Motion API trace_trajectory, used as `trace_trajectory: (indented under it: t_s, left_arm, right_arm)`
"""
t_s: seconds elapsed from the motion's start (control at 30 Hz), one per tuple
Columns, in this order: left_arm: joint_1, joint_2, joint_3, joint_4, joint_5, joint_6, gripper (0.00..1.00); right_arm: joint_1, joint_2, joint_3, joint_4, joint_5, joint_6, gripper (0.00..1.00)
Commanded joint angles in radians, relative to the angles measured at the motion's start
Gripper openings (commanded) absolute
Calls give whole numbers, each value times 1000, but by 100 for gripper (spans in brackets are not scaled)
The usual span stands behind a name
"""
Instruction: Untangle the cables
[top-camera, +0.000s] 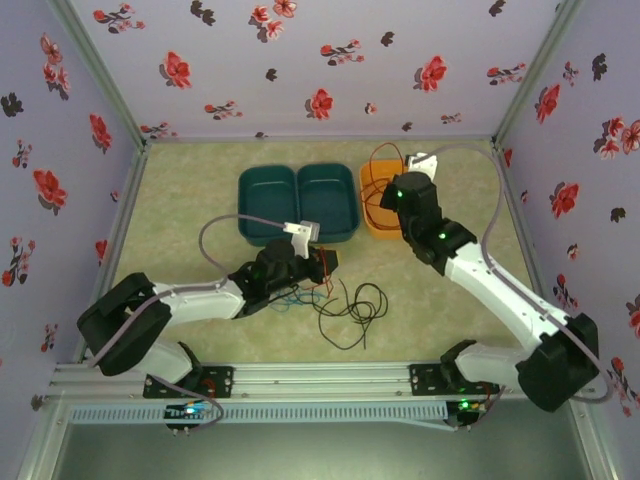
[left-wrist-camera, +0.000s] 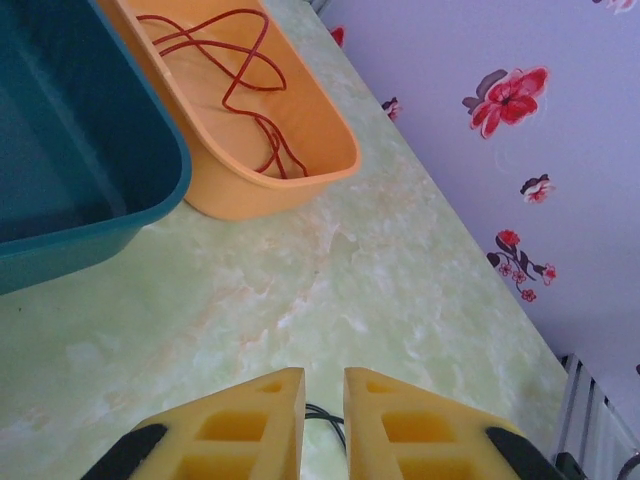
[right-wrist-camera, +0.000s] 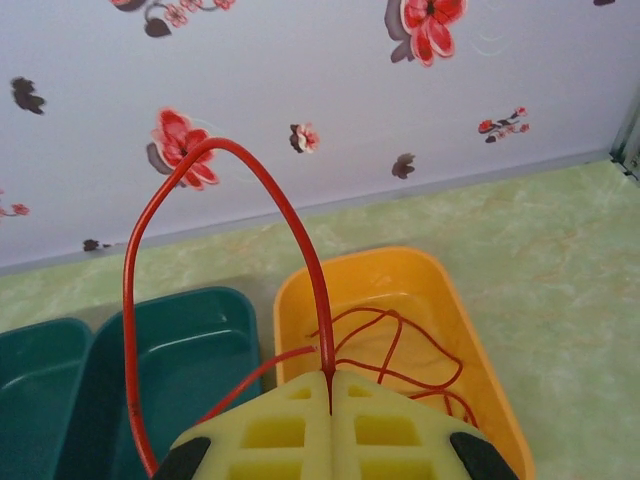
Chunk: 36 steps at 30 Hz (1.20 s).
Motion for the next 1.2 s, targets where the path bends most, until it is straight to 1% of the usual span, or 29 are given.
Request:
trace_trajectory:
  t_s: [0.0, 0.13, 0.4, 0.5, 0.53, 0.7, 1.0, 1.07, 1.17]
  left_arm:
    - [-2, -36, -16, -33, -32, 43, 18]
    - [-2, -52, -18, -56, -45, 57, 18]
    - [-2, -84, -25, -79, -58, 77, 17]
    - [-2, -97, -27, -93, -66, 87, 17]
    - [-2, -100, -27, -98, -69, 88, 17]
    - [-2, -110, -30, -106, -80, 95, 17]
    - [-2, -116, -18, -127, -95, 107, 17]
    - [-3, -117, -11, -134, -96, 115, 17]
    - [-2, -119, -3, -144, -96, 120, 17]
  right_arm:
    - [-47, 63, 52, -6, -44, -20, 0]
    - [-97, 145, 88, -19, -87, 3, 0]
    - [-162, 279, 91, -31, -139, 47, 0]
    - [-182, 323, 90, -30, -158, 60, 0]
    - [-188, 341, 89, -28, -189, 62, 0]
    - [-209, 412, 93, -36, -217, 75, 0]
    - [-241, 500, 105, -64, -254, 83, 11]
    - [-245, 507, 106, -71, -265, 83, 15]
    - [-246, 507, 105, -83, -280, 81, 24]
